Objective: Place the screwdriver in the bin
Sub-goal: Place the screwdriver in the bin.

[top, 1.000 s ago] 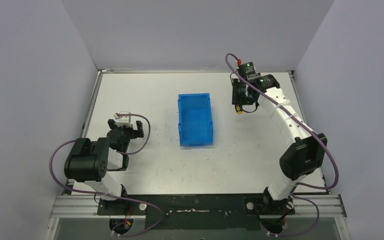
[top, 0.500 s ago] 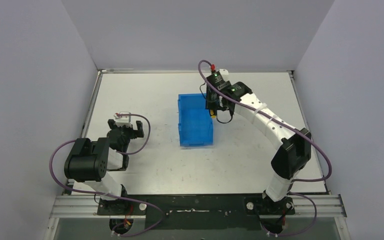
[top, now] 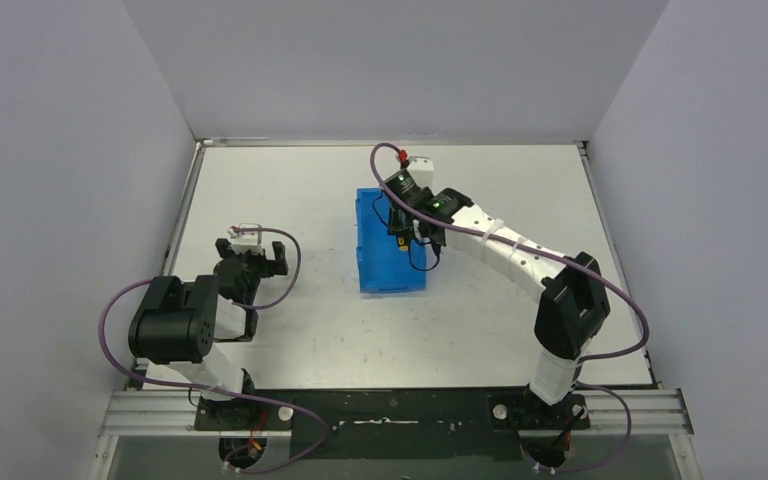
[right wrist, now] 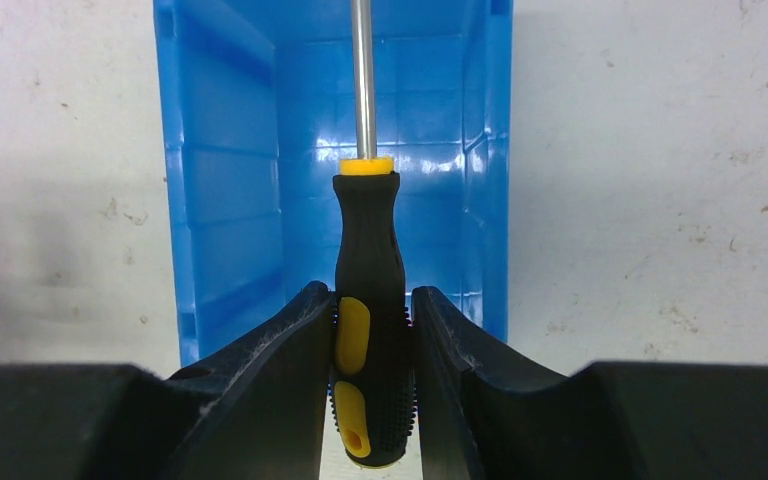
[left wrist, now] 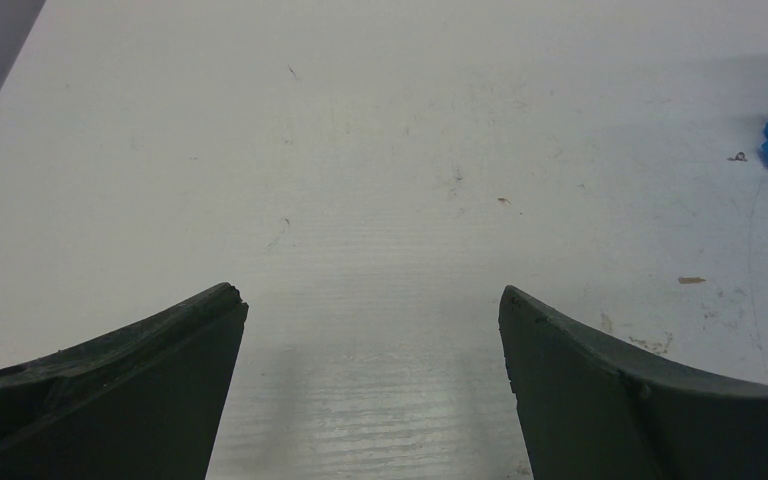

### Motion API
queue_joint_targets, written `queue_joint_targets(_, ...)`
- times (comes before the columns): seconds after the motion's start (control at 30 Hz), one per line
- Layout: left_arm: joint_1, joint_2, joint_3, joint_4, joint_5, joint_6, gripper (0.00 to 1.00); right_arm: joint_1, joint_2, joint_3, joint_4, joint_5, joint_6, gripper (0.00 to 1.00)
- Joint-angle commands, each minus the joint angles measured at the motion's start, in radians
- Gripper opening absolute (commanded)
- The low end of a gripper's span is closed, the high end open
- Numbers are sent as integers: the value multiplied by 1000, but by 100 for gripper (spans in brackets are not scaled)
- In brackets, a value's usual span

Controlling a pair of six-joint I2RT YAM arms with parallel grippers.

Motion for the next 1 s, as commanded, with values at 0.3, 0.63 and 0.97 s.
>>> queue_joint_targets(0.3, -1, -15, 8, 13, -3, 2, 97, 65, 52, -123, 201, 48, 28, 8)
queue_joint_targets(0.63, -1, -15, 8, 14, -3, 1, 97, 68, 119, -173, 285, 64, 10, 8)
queue_joint_targets(0.97, -1, -16, 8, 13, -3, 1, 97, 75, 154, -206, 353, 73, 12, 8)
